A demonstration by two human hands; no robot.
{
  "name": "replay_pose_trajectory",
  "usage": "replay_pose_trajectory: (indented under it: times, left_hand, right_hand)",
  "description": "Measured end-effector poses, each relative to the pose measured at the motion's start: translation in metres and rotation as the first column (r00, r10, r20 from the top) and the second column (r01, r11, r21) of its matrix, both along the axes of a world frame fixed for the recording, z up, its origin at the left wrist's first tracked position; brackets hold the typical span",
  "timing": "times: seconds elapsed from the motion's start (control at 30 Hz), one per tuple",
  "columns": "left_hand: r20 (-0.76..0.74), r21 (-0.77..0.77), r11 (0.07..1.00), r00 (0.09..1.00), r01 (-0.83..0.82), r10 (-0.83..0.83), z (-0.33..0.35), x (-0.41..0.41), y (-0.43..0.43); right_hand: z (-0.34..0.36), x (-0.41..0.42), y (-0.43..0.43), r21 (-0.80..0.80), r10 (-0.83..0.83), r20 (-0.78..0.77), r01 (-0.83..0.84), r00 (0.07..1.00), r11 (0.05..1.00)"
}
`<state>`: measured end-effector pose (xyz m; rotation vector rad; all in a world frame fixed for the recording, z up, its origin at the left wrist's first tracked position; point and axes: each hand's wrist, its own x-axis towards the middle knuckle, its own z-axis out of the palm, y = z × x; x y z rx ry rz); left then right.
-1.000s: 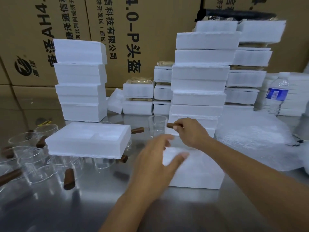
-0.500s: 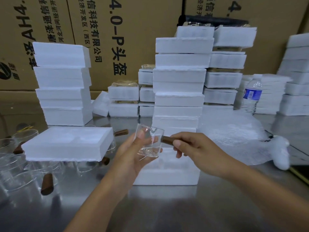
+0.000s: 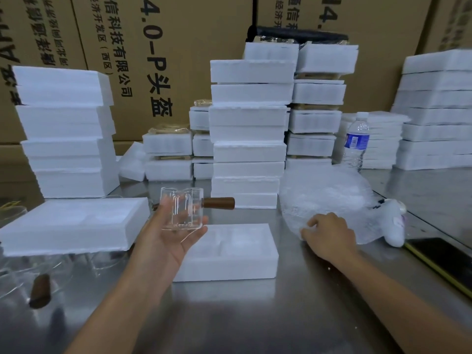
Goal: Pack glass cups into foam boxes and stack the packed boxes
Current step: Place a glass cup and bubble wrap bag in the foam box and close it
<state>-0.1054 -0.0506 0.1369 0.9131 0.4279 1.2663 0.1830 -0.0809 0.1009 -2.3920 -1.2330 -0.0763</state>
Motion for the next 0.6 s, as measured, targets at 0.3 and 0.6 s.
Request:
replay_pose_trajectory:
  times: [0.3,0.6]
  left_hand:
    - [0.118,-0.023,0.999,0.992,0.048,-0.045,0.004,-0.005,0.000]
    - [0.263,-0.014,0.994,0.959,0.113,-0.105,0.011,-0.014,0.003]
  right_hand:
    - [0.022,0.005,-0.011,0.521,0.069,-0.484,0.224,0.872,0.824]
    - [0.057,-0.091,-0.029,0.759,0.605,-0.055,-0.360,0.795,0.542]
